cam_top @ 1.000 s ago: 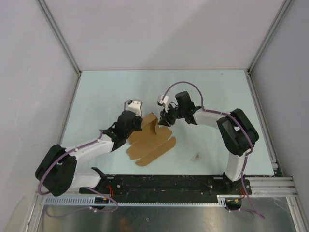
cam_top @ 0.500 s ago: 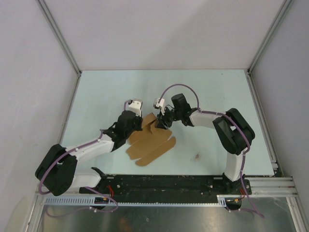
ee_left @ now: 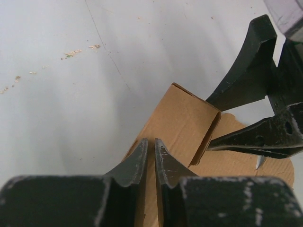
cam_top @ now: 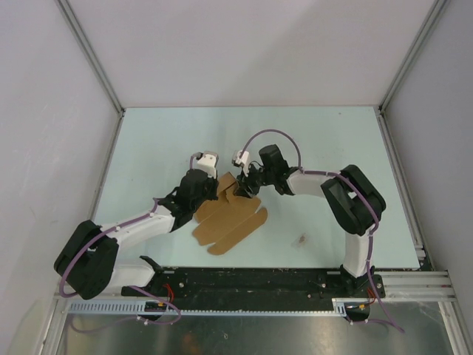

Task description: Fold the paper box

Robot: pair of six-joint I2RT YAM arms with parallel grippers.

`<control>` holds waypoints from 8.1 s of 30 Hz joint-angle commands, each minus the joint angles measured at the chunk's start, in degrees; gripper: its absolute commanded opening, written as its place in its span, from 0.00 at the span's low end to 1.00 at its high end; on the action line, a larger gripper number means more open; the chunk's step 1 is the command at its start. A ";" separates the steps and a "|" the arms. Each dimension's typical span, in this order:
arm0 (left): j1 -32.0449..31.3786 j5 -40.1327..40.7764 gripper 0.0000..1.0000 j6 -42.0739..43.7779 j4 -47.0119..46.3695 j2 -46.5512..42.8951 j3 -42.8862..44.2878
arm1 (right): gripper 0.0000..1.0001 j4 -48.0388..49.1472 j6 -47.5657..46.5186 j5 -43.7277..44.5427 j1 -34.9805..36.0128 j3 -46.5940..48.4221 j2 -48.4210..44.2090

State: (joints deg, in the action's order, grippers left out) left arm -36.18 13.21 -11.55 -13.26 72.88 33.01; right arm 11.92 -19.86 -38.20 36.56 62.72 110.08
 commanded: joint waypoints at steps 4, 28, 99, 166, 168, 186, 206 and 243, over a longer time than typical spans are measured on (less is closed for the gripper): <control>0.32 -1.78 0.15 0.30 -1.42 0.42 0.30 | 0.54 6.27 2.19 2.16 1.32 2.06 1.98; 0.32 -3.54 0.15 0.13 -1.42 0.16 0.21 | 0.25 13.39 9.13 8.57 3.78 2.14 3.21; -16.99 19.38 0.66 -1.46 41.20 5.78 20.07 | 0.73 -23.79 28.38 32.75 3.17 -18.16 -58.58; -5.30 -3.46 0.08 -33.35 1.30 2.61 -5.94 | 0.70 -39.86 44.53 50.74 2.82 -5.68 -65.44; -5.74 -2.67 0.08 -34.76 1.39 3.84 -5.77 | 0.67 -43.11 46.65 51.03 1.59 -5.68 -61.93; -8.81 0.32 0.18 -35.56 3.32 11.67 -1.73 | 0.14 -14.83 52.37 38.81 4.13 -19.65 -35.21; -13.30 2.96 0.49 -33.18 9.92 12.55 4.95 | 0.12 -5.77 54.57 36.70 7.83 -19.65 -22.98; -15.85 6.12 0.77 -31.43 20.90 -0.98 4.16 | 0.39 -26.15 50.09 43.38 3.87 -19.65 -42.14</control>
State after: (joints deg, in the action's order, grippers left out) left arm -51.75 18.22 -44.27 5.65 75.46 37.34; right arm -8.21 31.24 2.52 40.58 42.96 71.72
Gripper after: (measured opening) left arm 0.761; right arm 0.382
